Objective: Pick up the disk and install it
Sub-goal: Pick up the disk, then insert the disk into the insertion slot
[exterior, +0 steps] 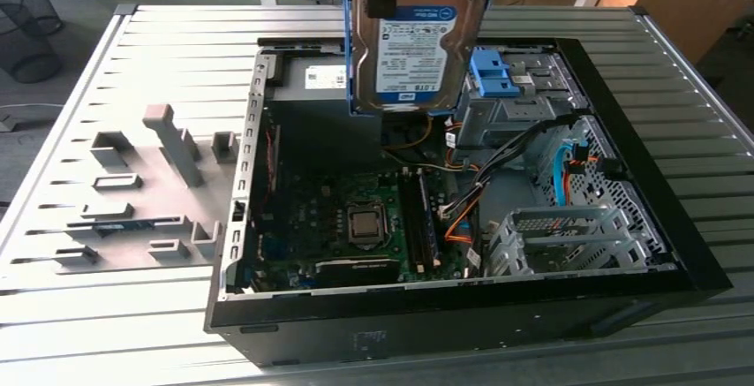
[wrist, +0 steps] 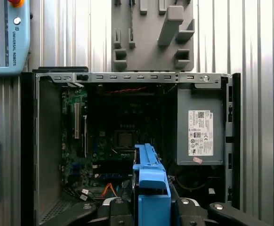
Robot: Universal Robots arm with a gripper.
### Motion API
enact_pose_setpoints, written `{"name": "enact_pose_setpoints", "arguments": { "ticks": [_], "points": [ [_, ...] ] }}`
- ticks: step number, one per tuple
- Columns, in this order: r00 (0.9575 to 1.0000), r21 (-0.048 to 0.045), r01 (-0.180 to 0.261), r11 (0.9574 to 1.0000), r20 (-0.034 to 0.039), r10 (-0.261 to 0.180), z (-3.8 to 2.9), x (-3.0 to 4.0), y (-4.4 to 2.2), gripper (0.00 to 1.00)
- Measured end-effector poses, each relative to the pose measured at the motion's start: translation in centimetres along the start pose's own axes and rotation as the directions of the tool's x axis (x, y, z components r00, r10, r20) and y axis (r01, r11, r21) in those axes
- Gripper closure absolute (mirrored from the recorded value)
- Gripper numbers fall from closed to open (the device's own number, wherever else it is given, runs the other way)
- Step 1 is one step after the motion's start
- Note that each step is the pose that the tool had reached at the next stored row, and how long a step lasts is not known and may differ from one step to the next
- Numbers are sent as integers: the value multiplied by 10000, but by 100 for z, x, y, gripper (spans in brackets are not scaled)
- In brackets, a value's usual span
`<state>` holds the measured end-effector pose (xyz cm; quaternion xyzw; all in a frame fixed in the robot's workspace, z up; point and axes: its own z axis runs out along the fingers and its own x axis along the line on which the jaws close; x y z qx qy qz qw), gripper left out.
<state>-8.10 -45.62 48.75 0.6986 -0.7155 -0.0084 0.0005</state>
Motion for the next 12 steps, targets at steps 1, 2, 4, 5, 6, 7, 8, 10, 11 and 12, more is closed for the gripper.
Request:
{"name": "enact_pose_setpoints", "arguments": {
  "ticks": [1, 2, 4, 5, 6, 7, 8, 10, 11, 12],
  "points": [
    [10000, 4, -9, 10000, 8, 9, 6, -1, -30, 64],
    [10000, 4, -9, 10000, 7, 9, 7, -1, -49, 64],
    [10000, 2, -11, 10000, 6, 11, 7, 0, -51, 64],
    [10000, 3, -11, 10000, 6, 11, 7, 0, -51, 64],
    [10000, 2, -11, 10000, 5, 11, 6, -1, -51, 64],
    [10000, 3, -11, 10000, 6, 11, 7, -1, -52, 64],
    [10000, 2, -11, 10000, 6, 11, 6, -1, -52, 64],
    [10000, 2, -10, 10000, 6, 10, 6, -1, -62, 64],
    [10000, 2, -10, 10000, 6, 10, 6, -1, -72, 64],
    [10000, 3, -10, 10000, 6, 10, 6, -1, -72, 64]
  ]
}}
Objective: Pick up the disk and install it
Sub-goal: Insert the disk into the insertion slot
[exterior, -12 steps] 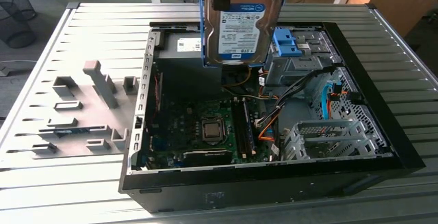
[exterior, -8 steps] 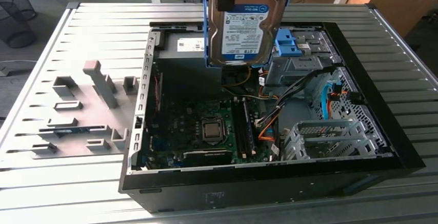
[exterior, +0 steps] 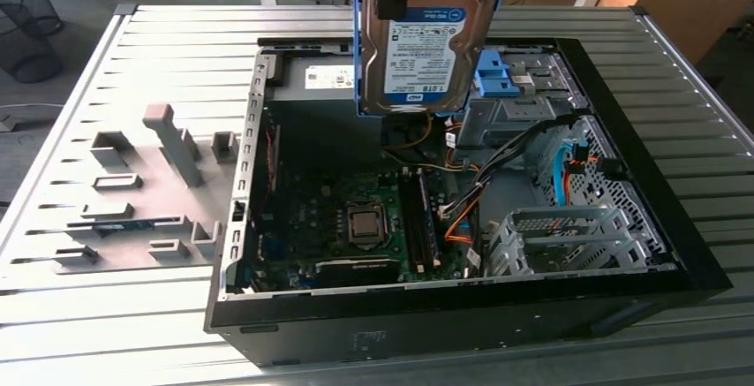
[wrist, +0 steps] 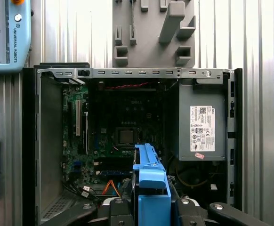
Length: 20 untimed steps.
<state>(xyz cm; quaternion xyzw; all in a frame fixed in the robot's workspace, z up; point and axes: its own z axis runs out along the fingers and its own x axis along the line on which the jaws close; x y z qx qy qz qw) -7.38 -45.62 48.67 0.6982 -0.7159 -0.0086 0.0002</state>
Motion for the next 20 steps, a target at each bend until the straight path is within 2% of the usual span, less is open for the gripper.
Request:
{"name": "enact_pose_setpoints", "arguments": {
  "ticks": [10, 11, 14, 20],
  "points": [
    [10000, 0, 0, 10000, 0, 0, 0, 0, -3, 64],
    [10000, 0, 0, 10000, 0, 0, 0, -1, -33, 64],
    [10000, 0, 0, 10000, 0, 0, -1, -2, -61, 64],
    [10000, 0, 0, 10000, 0, 0, -1, -2, -64, 64]
  ]
}}
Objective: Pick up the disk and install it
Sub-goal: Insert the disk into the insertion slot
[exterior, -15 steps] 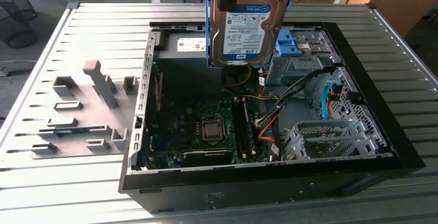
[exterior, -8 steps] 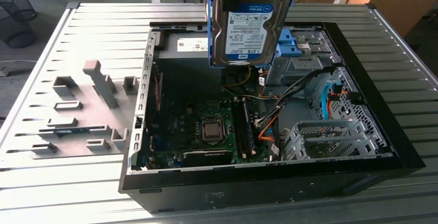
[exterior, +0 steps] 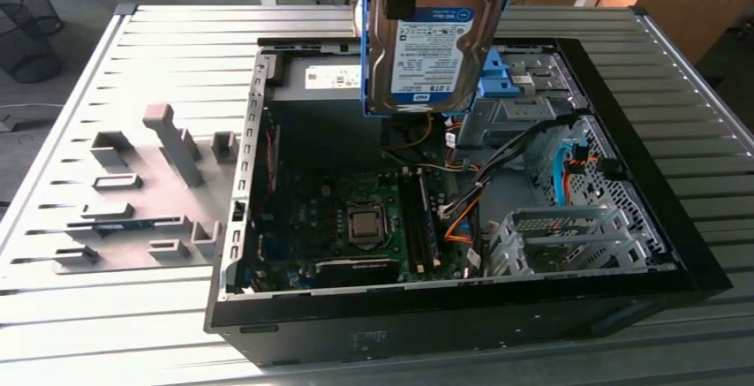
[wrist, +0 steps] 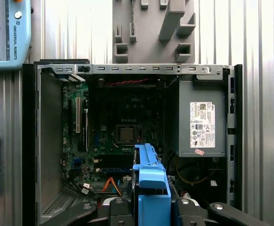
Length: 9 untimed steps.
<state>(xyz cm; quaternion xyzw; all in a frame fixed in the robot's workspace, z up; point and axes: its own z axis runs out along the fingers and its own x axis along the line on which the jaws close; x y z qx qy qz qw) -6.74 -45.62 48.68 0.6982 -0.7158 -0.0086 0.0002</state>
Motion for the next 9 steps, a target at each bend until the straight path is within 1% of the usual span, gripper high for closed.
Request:
{"name": "enact_pose_setpoints", "arguments": {
  "ticks": [9],
  "points": [
    [10000, 0, 0, 10000, 1, 0, 0, 0, -3, 64]
  ]
}}
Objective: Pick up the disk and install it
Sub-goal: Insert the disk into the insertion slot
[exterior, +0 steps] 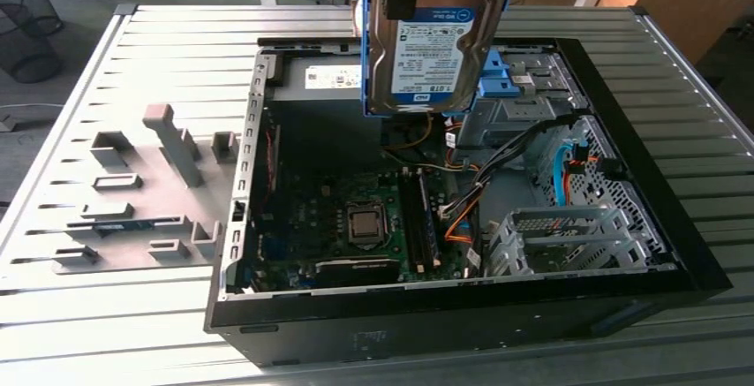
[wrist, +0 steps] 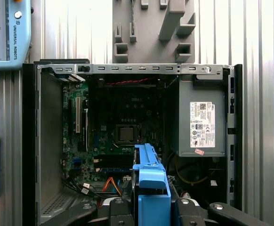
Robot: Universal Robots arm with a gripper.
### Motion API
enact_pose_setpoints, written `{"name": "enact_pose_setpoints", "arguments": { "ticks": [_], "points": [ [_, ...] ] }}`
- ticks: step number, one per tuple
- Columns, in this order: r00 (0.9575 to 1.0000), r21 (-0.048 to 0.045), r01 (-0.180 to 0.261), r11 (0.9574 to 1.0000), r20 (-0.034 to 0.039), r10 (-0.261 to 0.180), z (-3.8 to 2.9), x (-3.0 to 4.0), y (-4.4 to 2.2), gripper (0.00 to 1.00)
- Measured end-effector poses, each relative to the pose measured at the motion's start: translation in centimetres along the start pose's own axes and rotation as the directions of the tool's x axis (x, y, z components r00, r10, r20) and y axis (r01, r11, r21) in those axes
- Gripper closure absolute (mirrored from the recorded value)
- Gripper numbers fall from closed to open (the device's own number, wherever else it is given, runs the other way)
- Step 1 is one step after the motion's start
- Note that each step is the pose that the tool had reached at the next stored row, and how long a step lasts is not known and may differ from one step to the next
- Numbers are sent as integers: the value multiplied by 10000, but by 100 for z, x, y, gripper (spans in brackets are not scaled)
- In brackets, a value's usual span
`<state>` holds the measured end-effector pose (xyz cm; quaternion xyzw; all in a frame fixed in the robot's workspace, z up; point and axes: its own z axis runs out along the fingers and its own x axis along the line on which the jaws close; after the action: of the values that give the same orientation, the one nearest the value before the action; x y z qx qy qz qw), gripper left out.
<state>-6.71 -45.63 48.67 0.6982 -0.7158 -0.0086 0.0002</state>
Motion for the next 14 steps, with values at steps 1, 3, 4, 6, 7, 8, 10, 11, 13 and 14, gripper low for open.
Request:
{"name": "enact_pose_setpoints", "arguments": {
  "ticks": [1, 3, 4, 6, 7, 8, 10, 11, 13, 14],
  "points": [
    [10000, 0, -1, 10000, -1, 1, 0, 0, 0, 64],
    [10000, 0, -1, 10000, -1, 1, 0, 0, -1, 64],
    [10000, 0, 0, 10000, 0, 0, 0, 0, -1, 64],
    [10000, 0, 0, 10000, 0, 0, 0, 0, -2, 64],
    [10000, 0, -1, 10000, -1, 1, 0, 0, -2, 64],
    [10000, -1, -1, 10000, -2, 1, -1, 0, -3, 64],
    [10000, 0, -1, 10000, 0, 1, 0, 0, -3, 64],
    [10000, 0, -1, 10000, -1, 1, 0, 0, -3, 64],
    [10000, 0, -1, 10000, -1, 1, 0, 0, -6, 64],
    [10000, 0, -1, 10000, 0, 1, 0, 0, -7, 64]
  ]
}}
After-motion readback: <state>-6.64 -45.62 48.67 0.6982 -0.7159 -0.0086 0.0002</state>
